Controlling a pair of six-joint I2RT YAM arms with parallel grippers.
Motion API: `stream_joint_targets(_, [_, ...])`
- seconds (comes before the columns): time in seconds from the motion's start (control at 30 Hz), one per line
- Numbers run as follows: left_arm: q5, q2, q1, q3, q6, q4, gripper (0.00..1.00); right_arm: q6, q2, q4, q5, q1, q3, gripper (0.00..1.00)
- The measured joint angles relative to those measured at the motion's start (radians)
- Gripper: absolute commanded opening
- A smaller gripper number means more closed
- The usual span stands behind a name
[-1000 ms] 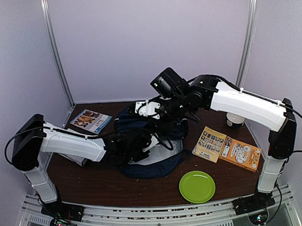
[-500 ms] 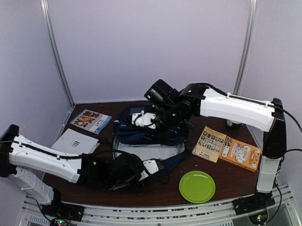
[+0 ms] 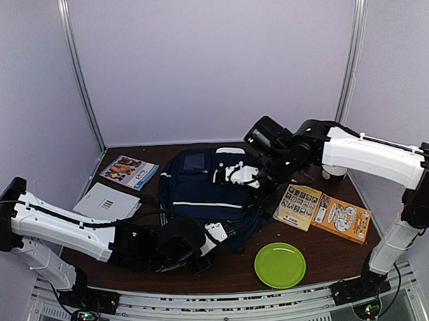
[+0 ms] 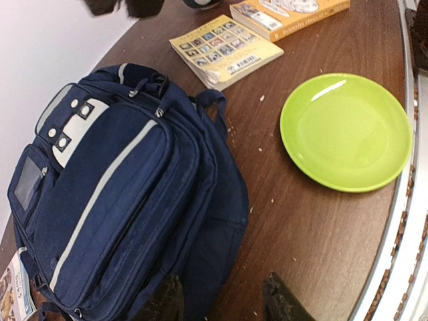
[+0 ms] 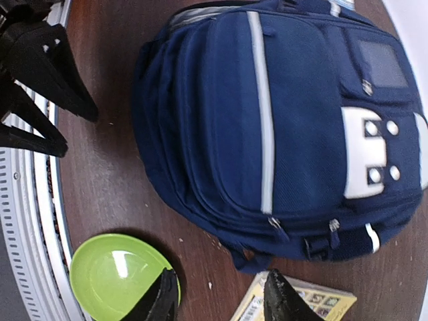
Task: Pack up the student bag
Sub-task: Place the student bag in the largest pocket of the bag, then move the book to the center of the board.
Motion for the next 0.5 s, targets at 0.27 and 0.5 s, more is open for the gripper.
stream_joint_targets(0.27, [-0.035,0.063,0.035,0.117,-0.041,0.061,0.70,-0.005,-0.220,-0.027,-0.021,-0.475,-0.263,0.54])
stream_joint_targets(0.5, [0.089,0.167,0.172,0.297,-0.084,0.110,0.67,-0.054,-0.290,-0.042,0.047,-0.852,-0.436,0.56])
